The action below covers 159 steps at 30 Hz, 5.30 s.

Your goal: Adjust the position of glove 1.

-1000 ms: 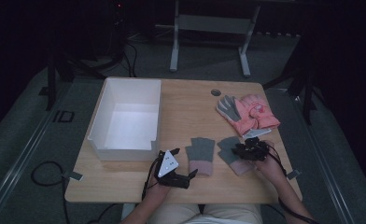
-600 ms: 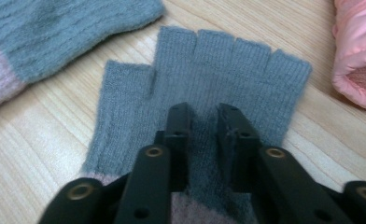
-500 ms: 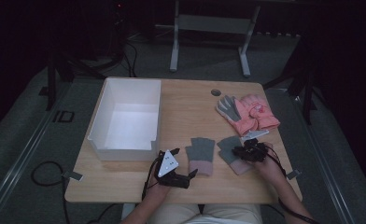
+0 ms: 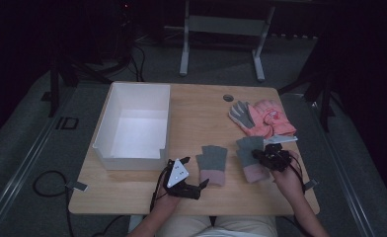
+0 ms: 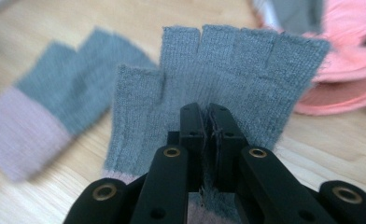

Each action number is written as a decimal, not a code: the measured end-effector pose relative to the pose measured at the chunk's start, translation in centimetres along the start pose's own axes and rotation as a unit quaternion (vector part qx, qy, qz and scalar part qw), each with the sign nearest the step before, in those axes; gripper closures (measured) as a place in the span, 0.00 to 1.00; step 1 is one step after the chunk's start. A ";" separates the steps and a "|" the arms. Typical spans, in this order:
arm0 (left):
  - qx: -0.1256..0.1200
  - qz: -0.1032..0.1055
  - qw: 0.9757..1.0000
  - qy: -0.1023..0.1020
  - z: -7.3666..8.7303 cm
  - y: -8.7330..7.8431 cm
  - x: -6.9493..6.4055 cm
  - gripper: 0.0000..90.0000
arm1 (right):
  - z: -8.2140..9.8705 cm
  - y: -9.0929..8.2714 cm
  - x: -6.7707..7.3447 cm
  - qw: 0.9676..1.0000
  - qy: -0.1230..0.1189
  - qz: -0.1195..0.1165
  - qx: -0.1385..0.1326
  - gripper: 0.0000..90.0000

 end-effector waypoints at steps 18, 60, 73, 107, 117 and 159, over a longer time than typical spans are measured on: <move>-0.001 -0.002 1.000 0.002 0.0 0.0 0.0 0.00 | 2.3 -0.7 0.7 0.991 0.106 0.078 0.001 0.95; 0.000 0.000 1.000 0.001 0.0 0.1 0.0 0.00 | 4.1 1.9 -2.6 0.998 -0.048 -0.025 0.035 0.69; -0.001 -0.001 1.000 0.003 0.0 0.0 0.0 0.00 | 4.0 3.1 -2.4 0.994 -0.083 -0.042 0.050 0.64; 0.001 -0.005 1.000 0.004 0.0 0.0 0.1 0.00 | -1.2 -0.6 -0.8 0.997 0.005 -0.083 -0.001 0.95; -0.002 -0.007 1.000 0.000 0.0 -0.1 0.1 0.00 | -4.2 0.5 4.3 0.993 0.010 -0.116 -0.016 0.95; 0.006 -0.001 1.000 0.009 0.0 0.1 -0.1 0.00 | -1.0 7.2 9.6 0.987 0.026 -0.151 0.050 0.86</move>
Point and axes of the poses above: each handheld gripper's, and its own axes: y roughly forward along the jaws, z roughly out of its underside, x roughly to its left, the point moved 4 cm from there along y, roughly forward along the jaws, and after that the axes turned 10 degrees about z, right-handed, at the moved point
